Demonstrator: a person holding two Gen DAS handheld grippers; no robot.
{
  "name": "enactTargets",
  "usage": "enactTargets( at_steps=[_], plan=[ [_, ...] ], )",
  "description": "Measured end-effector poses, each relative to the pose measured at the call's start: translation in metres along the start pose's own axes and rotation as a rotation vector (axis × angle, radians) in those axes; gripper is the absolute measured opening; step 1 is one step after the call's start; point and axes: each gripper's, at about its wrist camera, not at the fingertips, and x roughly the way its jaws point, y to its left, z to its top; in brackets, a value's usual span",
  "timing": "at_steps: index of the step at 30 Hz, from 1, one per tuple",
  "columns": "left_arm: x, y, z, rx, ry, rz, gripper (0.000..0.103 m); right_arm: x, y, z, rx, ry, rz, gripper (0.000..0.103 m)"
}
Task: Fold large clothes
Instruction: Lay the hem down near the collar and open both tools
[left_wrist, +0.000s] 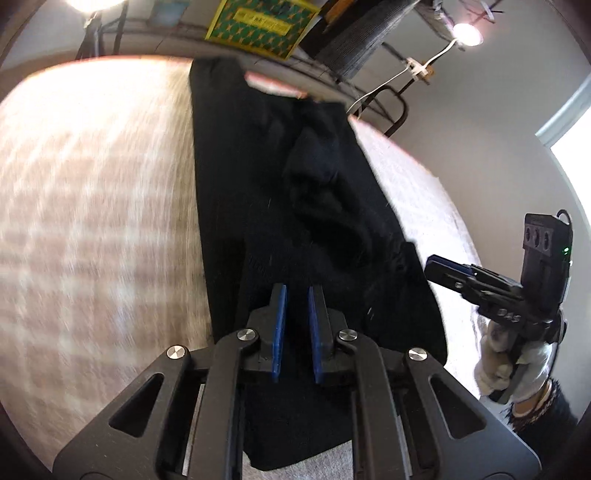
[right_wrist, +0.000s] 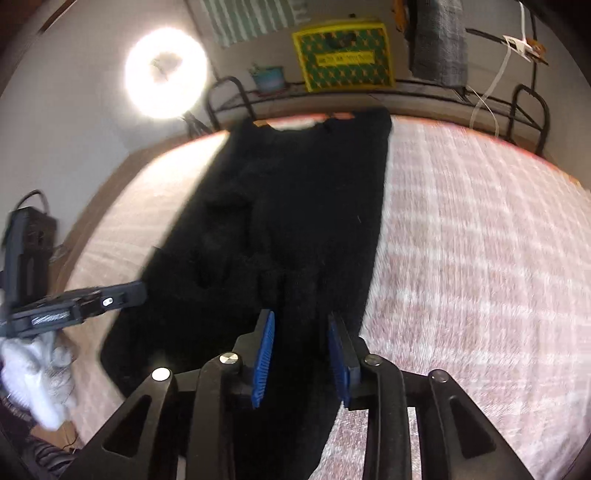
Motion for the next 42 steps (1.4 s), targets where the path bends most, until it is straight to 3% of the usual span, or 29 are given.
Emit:
enactTargets(
  at_steps=[4, 8, 13, 16, 18, 24, 25, 26, 27, 28, 30, 32, 34, 38, 40, 42],
  plan=[
    [-0.01, 0.007, 0.039, 0.065, -0.047, 0.018, 0.011, -0.022, 0.008, 0.037, -0.025, -0.043, 0.092, 0.039],
    [-0.013, 0.032, 0.085, 0.087, -0.103, 0.056, 0.011, -0.015, 0.019, 0.088, -0.057, -0.076, 0.135, 0.039],
    [0.0, 0.074, 0.133, 0.026, -0.15, 0.04, 0.011, 0.041, 0.027, 0.139, -0.061, -0.044, 0.221, 0.04],
    [0.017, 0.096, 0.16, -0.006, -0.168, 0.014, 0.011, 0.091, 0.037, 0.159, -0.078, -0.005, 0.248, 0.047],
    [0.031, 0.103, 0.172, -0.002, -0.165, 0.003, 0.011, 0.119, 0.043, 0.165, -0.101, 0.03, 0.264, 0.05],
    [0.066, 0.114, 0.19, 0.043, -0.147, 0.017, 0.011, 0.179, 0.052, 0.166, -0.171, 0.107, 0.192, 0.05],
    [0.072, 0.115, 0.191, 0.045, -0.14, 0.021, 0.011, 0.186, 0.055, 0.165, -0.174, 0.116, 0.188, 0.047],
    [0.078, 0.116, 0.193, 0.045, -0.133, 0.02, 0.011, 0.189, 0.055, 0.163, -0.175, 0.124, 0.186, 0.027],
    [0.083, 0.117, 0.194, 0.044, -0.129, 0.02, 0.011, 0.191, 0.055, 0.163, -0.177, 0.126, 0.171, 0.017],
    [0.087, 0.117, 0.197, 0.041, -0.127, 0.022, 0.011, 0.191, 0.054, 0.163, -0.169, 0.115, 0.15, 0.01],
    [0.098, 0.117, 0.202, 0.028, -0.119, 0.042, 0.011, 0.189, 0.043, 0.163, -0.089, 0.113, 0.151, 0.008],
    [0.108, 0.115, 0.205, 0.032, -0.113, 0.085, 0.011, 0.189, 0.031, 0.162, -0.011, 0.113, 0.17, 0.007],
    [0.123, 0.111, 0.205, 0.065, -0.097, 0.156, 0.011, 0.188, 0.036, 0.161, -0.041, 0.109, 0.147, 0.008],
    [0.129, 0.098, 0.207, 0.155, -0.099, 0.242, 0.011, 0.18, 0.039, 0.163, -0.045, 0.113, 0.147, 0.033],
    [0.123, 0.096, 0.206, 0.157, -0.097, 0.235, 0.012, 0.155, 0.028, 0.164, -0.023, 0.05, 0.234, 0.034],
    [0.113, 0.097, 0.204, 0.153, -0.118, 0.196, 0.021, 0.127, 0.011, 0.163, -0.024, -0.028, 0.274, 0.037]
  ],
)
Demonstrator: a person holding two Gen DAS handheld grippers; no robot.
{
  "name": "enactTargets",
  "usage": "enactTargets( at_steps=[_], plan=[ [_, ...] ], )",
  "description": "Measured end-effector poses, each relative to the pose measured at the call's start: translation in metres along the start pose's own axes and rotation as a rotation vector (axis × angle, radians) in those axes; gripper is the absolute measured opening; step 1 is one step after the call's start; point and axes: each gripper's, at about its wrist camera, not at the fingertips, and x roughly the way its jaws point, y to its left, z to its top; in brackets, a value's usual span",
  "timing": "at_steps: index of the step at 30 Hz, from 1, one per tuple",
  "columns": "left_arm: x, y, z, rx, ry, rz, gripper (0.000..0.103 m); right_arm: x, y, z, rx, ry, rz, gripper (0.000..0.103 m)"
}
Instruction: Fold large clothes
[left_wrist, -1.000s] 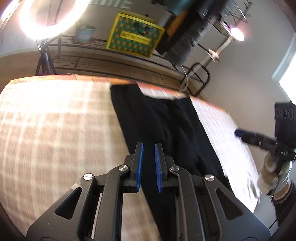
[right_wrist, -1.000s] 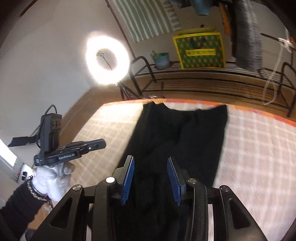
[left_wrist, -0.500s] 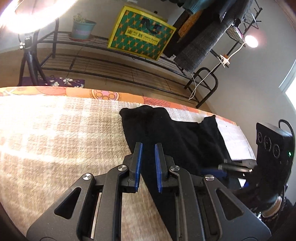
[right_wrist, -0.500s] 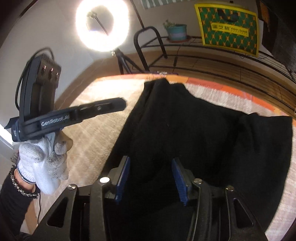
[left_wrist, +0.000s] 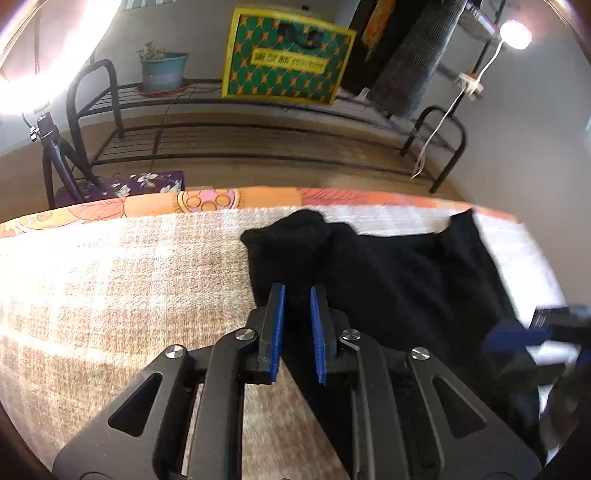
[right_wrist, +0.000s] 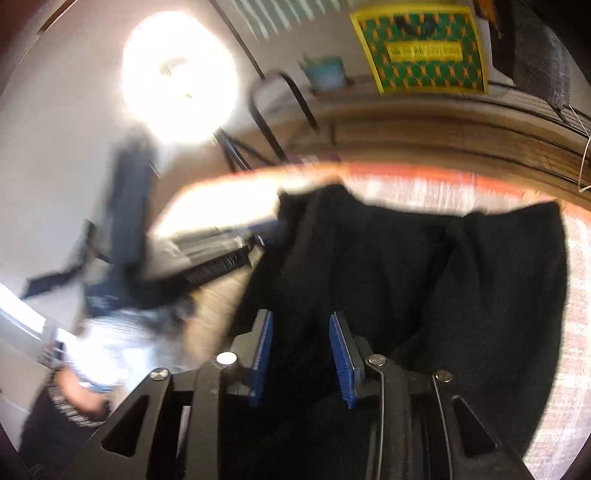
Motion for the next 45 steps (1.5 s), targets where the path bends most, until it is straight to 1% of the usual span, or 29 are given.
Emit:
enactTargets(
  at_steps=[1, 2, 4, 6, 8, 11, 13, 14, 15, 18, 20, 21, 22, 23, 24, 25, 26, 28, 31, 33, 36, 41, 45],
  plan=[
    [-0.005, 0.004, -0.001, -0.013, -0.011, -0.008, 0.039, -0.014, -0.006, -0.001, -0.009, -0.033, 0.001, 0.039],
    [-0.009, 0.009, -0.001, -0.03, -0.019, -0.004, 0.053, -0.031, -0.016, -0.001, -0.014, -0.072, -0.013, 0.041],
    [-0.013, 0.02, -0.001, -0.067, -0.028, -0.012, 0.055, -0.054, -0.044, -0.002, 0.018, -0.124, -0.063, 0.049],
    [-0.011, 0.03, 0.001, -0.111, -0.01, -0.019, 0.055, -0.069, -0.082, -0.003, 0.101, -0.153, -0.104, 0.05],
    [-0.006, 0.037, 0.003, -0.148, -0.004, -0.028, 0.055, -0.076, -0.117, -0.005, 0.186, -0.174, -0.124, 0.05],
    [0.004, 0.038, 0.007, -0.159, 0.007, -0.023, 0.055, -0.07, -0.15, -0.007, 0.241, -0.166, -0.183, 0.05],
    [0.012, 0.035, 0.009, -0.156, 0.017, -0.009, 0.055, -0.061, -0.162, -0.003, 0.253, -0.156, -0.187, 0.05],
    [0.014, 0.032, 0.011, -0.142, 0.006, 0.003, 0.055, -0.053, -0.165, 0.001, 0.257, -0.15, -0.177, 0.05],
    [0.016, 0.03, 0.013, -0.136, 0.007, 0.011, 0.055, -0.05, -0.166, 0.003, 0.257, -0.144, -0.172, 0.05],
    [0.022, 0.023, 0.018, -0.127, 0.004, 0.033, 0.055, -0.025, -0.169, 0.018, 0.245, -0.127, -0.203, 0.05],
    [0.027, 0.016, 0.021, -0.099, 0.002, 0.049, 0.055, -0.014, -0.163, 0.024, 0.228, -0.109, -0.213, 0.05],
    [0.031, 0.01, 0.022, -0.073, 0.006, 0.058, 0.054, -0.009, -0.159, 0.026, 0.209, -0.096, -0.222, 0.049],
    [0.033, 0.002, 0.022, -0.034, 0.006, 0.077, 0.049, -0.004, -0.155, 0.029, 0.184, -0.084, -0.231, 0.047],
    [0.037, -0.002, 0.023, -0.009, 0.014, 0.085, 0.038, -0.001, -0.15, 0.03, 0.163, -0.076, -0.234, 0.04],
    [0.038, -0.008, 0.023, 0.01, 0.012, 0.097, 0.033, 0.001, -0.148, 0.031, 0.153, -0.071, -0.228, 0.032],
    [0.04, -0.01, 0.024, 0.015, 0.014, 0.087, 0.021, 0.002, -0.147, 0.031, 0.15, -0.068, -0.221, 0.019],
    [0.041, -0.013, 0.025, 0.013, 0.016, 0.07, 0.011, 0.003, -0.147, 0.031, 0.15, -0.069, -0.217, 0.012],
    [0.04, -0.017, 0.024, 0.013, 0.006, 0.068, 0.01, -0.001, -0.143, 0.03, 0.147, -0.082, -0.203, 0.006],
    [0.033, -0.019, 0.023, 0.004, -0.012, 0.038, 0.009, -0.016, -0.138, 0.029, 0.15, -0.126, -0.167, 0.004],
    [0.023, -0.018, 0.023, -0.021, -0.024, 0.002, 0.008, -0.029, -0.134, 0.029, 0.154, -0.156, -0.14, 0.004],
    [0.001, -0.023, 0.023, -0.035, -0.055, -0.048, 0.008, -0.052, -0.123, 0.028, 0.131, -0.197, -0.11, 0.003],
    [-0.045, -0.039, 0.018, -0.019, -0.096, -0.093, 0.008, -0.09, -0.098, 0.019, 0.111, -0.234, -0.073, 0.003],
    [-0.092, -0.051, 0.004, -0.012, -0.128, -0.119, 0.008, -0.119, -0.067, 0.007, 0.081, -0.244, -0.052, 0.003]
  ],
)
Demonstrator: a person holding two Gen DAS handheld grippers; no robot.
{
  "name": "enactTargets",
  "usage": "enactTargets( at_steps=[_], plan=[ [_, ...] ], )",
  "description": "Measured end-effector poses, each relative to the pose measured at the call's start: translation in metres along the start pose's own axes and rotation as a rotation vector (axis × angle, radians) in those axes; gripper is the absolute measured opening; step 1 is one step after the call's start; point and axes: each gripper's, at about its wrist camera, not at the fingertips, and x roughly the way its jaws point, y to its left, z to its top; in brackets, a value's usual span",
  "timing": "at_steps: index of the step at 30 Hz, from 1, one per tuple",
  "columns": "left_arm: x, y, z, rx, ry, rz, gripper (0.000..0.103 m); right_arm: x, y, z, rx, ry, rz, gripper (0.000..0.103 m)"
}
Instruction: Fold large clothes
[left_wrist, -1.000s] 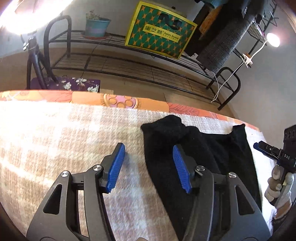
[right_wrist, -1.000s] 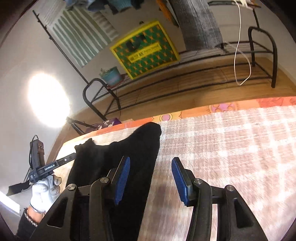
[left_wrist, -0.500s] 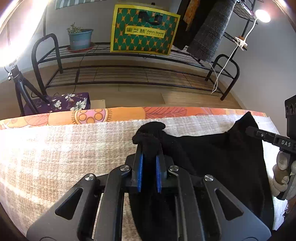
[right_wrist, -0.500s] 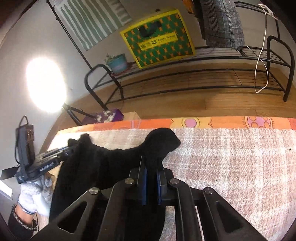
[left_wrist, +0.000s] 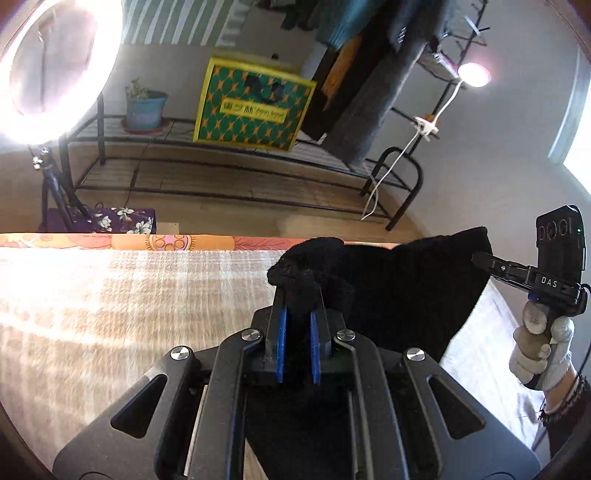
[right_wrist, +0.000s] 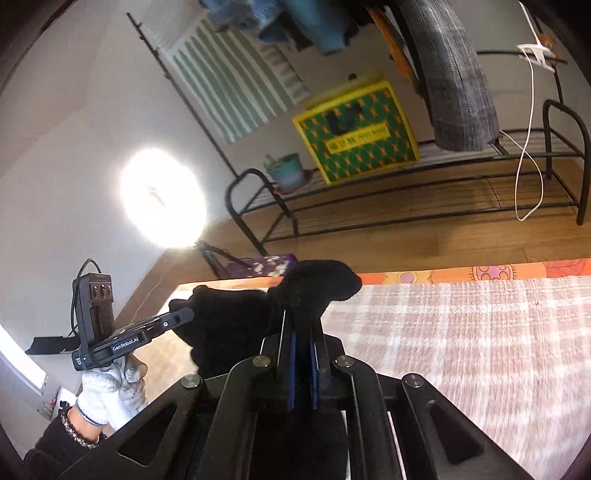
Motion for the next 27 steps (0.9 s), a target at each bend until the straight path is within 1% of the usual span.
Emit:
enactTargets(
  at_steps=[4, 7, 10, 14, 18, 22, 25, 27],
  plan=[
    [-0.043, -0.017, -0.015, 0.01, -0.003, -0.012, 0.008, -0.033, 0.034, -0.017, -0.058, 0.019, 0.01, 0.003],
    [-0.075, -0.033, -0.032, 0.018, 0.0, -0.025, 0.008, -0.054, 0.054, -0.033, -0.075, 0.031, 0.014, 0.003],
    [-0.106, -0.051, -0.055, 0.032, 0.001, -0.04, 0.008, -0.076, 0.072, -0.057, -0.09, 0.047, 0.017, 0.003],
    [-0.133, -0.072, -0.09, 0.049, 0.031, -0.051, 0.008, -0.101, 0.092, -0.1, -0.102, 0.084, 0.02, 0.003],
    [-0.15, -0.084, -0.13, 0.092, 0.074, -0.039, 0.008, -0.114, 0.104, -0.141, -0.121, 0.135, 0.012, 0.003],
    [-0.155, -0.086, -0.169, 0.113, 0.128, -0.018, 0.008, -0.119, 0.108, -0.184, -0.137, 0.198, -0.006, 0.003],
    [-0.153, -0.085, -0.198, 0.117, 0.169, 0.003, 0.008, -0.115, 0.111, -0.214, -0.166, 0.252, -0.041, 0.003],
    [-0.15, -0.088, -0.213, 0.141, 0.197, 0.014, 0.008, -0.114, 0.113, -0.234, -0.198, 0.281, -0.085, 0.003]
  ],
)
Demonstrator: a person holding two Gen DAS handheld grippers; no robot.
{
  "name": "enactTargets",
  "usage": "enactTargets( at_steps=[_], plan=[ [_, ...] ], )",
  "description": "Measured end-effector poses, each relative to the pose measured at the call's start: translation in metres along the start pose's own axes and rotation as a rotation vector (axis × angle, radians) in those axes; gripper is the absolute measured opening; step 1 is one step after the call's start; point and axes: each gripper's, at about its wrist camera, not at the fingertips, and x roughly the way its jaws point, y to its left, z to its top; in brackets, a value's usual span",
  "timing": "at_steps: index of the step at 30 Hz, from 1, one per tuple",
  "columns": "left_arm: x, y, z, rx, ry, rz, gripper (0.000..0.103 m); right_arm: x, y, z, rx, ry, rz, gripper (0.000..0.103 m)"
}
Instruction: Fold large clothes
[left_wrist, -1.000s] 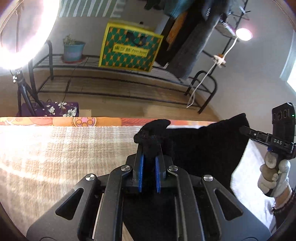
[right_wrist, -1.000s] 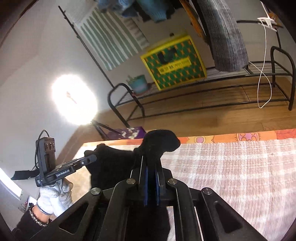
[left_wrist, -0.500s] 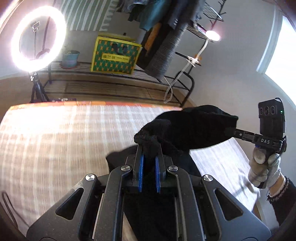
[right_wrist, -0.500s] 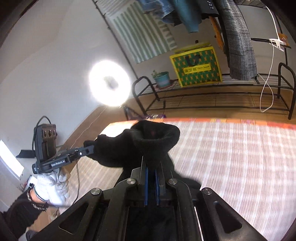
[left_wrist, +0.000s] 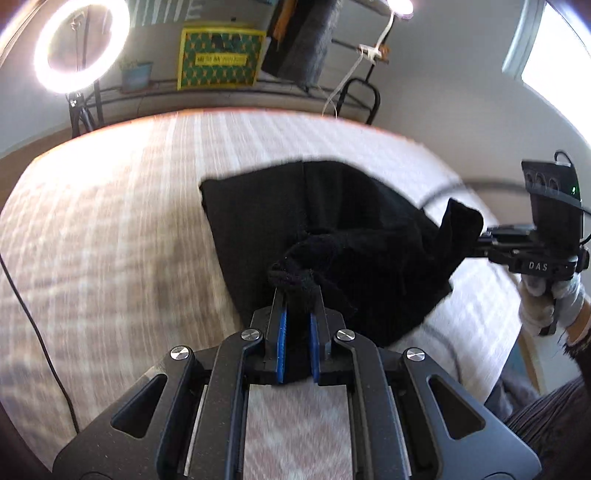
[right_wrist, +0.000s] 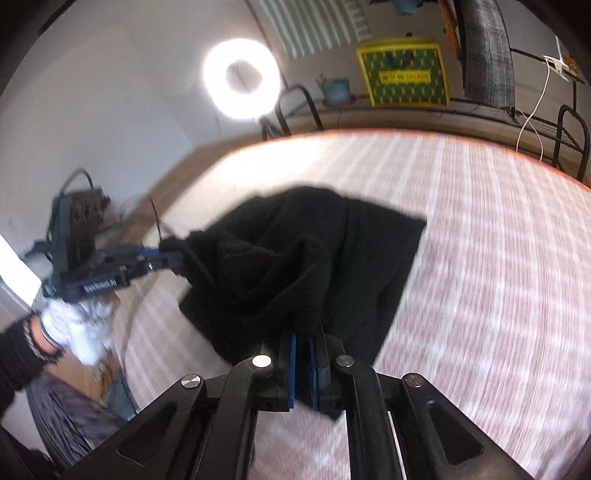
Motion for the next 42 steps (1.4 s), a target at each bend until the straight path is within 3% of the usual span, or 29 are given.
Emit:
enactTargets(
  at_steps=[3, 6, 8, 9, 23, 31, 33, 35, 39, 42],
  plan=[
    [0.002, -0.008, -0.013, 0.027, 0.022, 0.016, 0.009, -0.002, 0.003, -0.015, -0.002, 0.006, -0.038, 0.004],
    [-0.007, -0.013, -0.017, 0.042, 0.02, 0.029, 0.011, -0.021, 0.008, -0.02, -0.012, -0.023, -0.084, 0.017],
    [-0.019, -0.015, -0.017, 0.034, 0.016, 0.025, 0.016, -0.039, 0.014, -0.019, -0.015, -0.07, -0.098, 0.033],
    [-0.026, -0.015, -0.018, 0.029, 0.007, 0.022, 0.016, -0.049, 0.018, -0.016, -0.015, -0.1, -0.109, 0.035],
    [-0.196, -0.042, -0.011, -0.026, -0.234, 0.0, 0.018, -0.227, 0.089, -0.041, -0.035, -0.423, -0.153, 0.035],
    [-0.282, -0.068, -0.001, -0.046, -0.341, -0.034, 0.021, -0.307, 0.129, -0.053, -0.091, -0.536, -0.151, 0.037],
    [-0.301, -0.077, 0.001, -0.043, -0.355, -0.049, 0.025, -0.322, 0.137, -0.054, -0.104, -0.555, -0.157, 0.042],
    [-0.316, -0.083, 0.002, -0.037, -0.375, -0.053, 0.044, -0.333, 0.143, -0.057, -0.109, -0.569, -0.166, 0.047],
    [-0.329, -0.087, 0.0, -0.049, -0.399, -0.07, 0.045, -0.334, 0.14, -0.061, -0.069, -0.575, -0.138, 0.048],
    [-0.314, -0.073, -0.008, -0.124, -0.386, -0.105, 0.054, -0.316, 0.129, -0.063, -0.012, -0.551, -0.116, 0.05]
  ],
)
